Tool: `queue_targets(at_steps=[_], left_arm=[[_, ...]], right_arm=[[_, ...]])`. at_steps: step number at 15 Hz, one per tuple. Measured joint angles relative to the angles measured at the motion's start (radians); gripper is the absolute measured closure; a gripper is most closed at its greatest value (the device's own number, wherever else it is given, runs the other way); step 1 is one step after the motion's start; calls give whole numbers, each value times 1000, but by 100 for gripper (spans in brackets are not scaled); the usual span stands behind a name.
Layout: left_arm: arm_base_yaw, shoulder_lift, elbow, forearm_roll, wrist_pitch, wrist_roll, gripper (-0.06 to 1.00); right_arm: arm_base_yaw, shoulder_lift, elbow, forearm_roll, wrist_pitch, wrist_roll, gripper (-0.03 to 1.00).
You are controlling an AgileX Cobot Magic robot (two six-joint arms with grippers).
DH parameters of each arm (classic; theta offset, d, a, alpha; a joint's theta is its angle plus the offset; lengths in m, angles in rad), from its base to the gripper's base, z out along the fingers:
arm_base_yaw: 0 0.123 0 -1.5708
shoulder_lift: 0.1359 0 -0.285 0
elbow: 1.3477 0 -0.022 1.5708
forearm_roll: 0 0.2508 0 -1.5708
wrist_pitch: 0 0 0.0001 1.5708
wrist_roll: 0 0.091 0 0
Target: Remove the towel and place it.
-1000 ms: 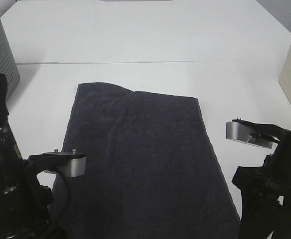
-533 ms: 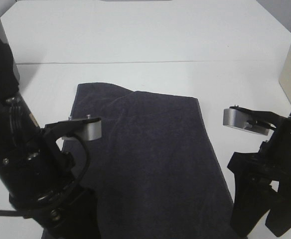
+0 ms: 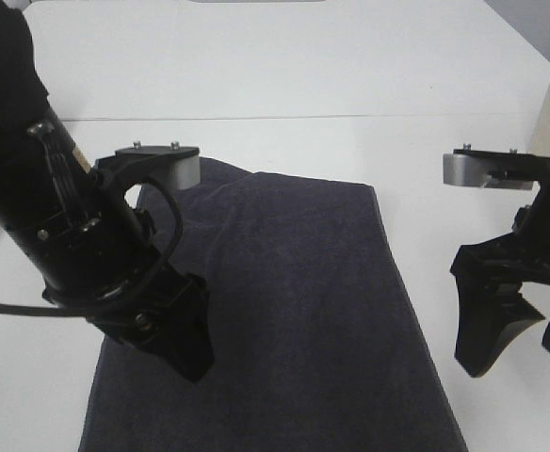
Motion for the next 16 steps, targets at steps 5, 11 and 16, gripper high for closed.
queue_targets(at_steps=[5, 11, 16], left_arm=[[152, 1, -177, 203, 42, -106, 13], [461, 116, -370, 79, 47, 23, 13], [609, 341, -523, -171, 73, 189, 13]], right_arm=[[-138, 1, -198, -75, -13, -8, 16], [-257, 283, -532, 123, -7, -189, 18], [-257, 569, -852, 263, 21, -274, 18]])
